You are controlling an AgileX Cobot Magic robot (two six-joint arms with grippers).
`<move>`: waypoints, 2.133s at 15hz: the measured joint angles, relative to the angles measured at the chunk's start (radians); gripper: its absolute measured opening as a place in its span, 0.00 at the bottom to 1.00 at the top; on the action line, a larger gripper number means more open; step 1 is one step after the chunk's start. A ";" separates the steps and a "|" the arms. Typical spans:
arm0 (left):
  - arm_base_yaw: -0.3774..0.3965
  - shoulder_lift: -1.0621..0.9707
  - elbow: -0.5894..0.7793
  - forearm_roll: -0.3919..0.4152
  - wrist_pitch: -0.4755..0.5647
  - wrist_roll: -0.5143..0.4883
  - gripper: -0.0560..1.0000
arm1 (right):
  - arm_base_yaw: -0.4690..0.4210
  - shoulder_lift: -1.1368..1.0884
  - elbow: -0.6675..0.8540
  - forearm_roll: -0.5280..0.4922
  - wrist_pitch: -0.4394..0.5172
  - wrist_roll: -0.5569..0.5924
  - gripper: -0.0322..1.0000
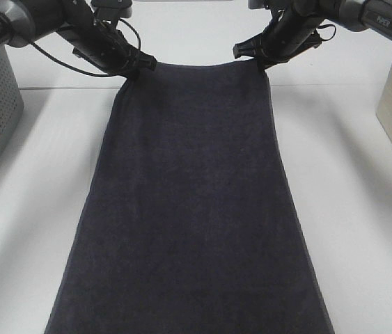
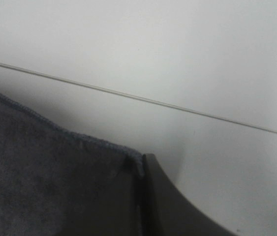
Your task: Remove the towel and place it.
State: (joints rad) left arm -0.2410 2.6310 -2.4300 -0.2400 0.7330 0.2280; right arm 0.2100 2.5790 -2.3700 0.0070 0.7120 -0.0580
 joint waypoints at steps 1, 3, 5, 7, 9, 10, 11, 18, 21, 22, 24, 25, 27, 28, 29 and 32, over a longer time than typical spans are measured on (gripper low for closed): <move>0.000 0.000 0.000 0.017 -0.061 0.000 0.07 | 0.000 0.000 0.000 0.000 -0.047 0.000 0.04; 0.000 0.003 0.000 0.018 -0.117 0.012 0.07 | 0.000 0.000 0.000 0.000 -0.090 0.000 0.04; 0.000 0.013 0.000 0.022 -0.154 0.030 0.07 | 0.000 0.000 0.000 0.000 -0.125 -0.001 0.04; 0.000 0.027 0.000 0.024 -0.176 0.038 0.07 | 0.000 0.001 0.000 0.000 -0.147 -0.003 0.04; 0.000 0.042 0.000 0.025 -0.196 0.042 0.07 | 0.000 0.009 -0.002 0.000 -0.157 -0.004 0.04; 0.000 0.047 0.000 0.030 -0.207 0.043 0.07 | 0.000 0.029 -0.002 0.000 -0.169 -0.004 0.04; 0.000 0.048 0.000 0.032 -0.210 0.043 0.07 | 0.000 0.038 -0.002 0.000 -0.174 -0.004 0.04; 0.000 0.097 0.000 0.062 -0.321 0.045 0.07 | 0.000 0.097 -0.002 -0.007 -0.246 -0.006 0.04; 0.000 0.125 0.000 0.062 -0.356 0.045 0.08 | 0.000 0.110 -0.002 0.011 -0.253 -0.006 0.08; 0.000 0.127 0.000 0.062 -0.365 0.045 0.12 | 0.000 0.110 -0.002 0.020 -0.260 -0.006 0.16; 0.000 0.127 0.000 0.062 -0.385 0.045 0.25 | 0.000 0.111 -0.002 0.024 -0.270 -0.006 0.35; 0.000 0.127 0.000 0.062 -0.404 0.045 0.37 | 0.000 0.110 -0.002 0.025 -0.278 -0.006 0.49; 0.001 0.127 0.000 0.062 -0.431 0.045 0.61 | 0.000 0.110 -0.002 0.024 -0.273 -0.006 0.61; 0.001 0.127 0.000 0.062 -0.438 0.045 0.68 | 0.000 0.110 -0.002 0.020 -0.258 -0.006 0.63; 0.001 0.127 0.000 0.062 -0.438 0.045 0.71 | 0.000 0.108 -0.002 0.017 -0.241 -0.006 0.64; 0.001 0.110 0.000 0.064 -0.384 0.045 0.73 | 0.000 0.072 -0.002 -0.007 -0.145 -0.006 0.65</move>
State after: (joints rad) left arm -0.2400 2.7410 -2.4300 -0.1760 0.3490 0.2730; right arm 0.2100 2.6510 -2.3720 0.0000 0.5670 -0.0640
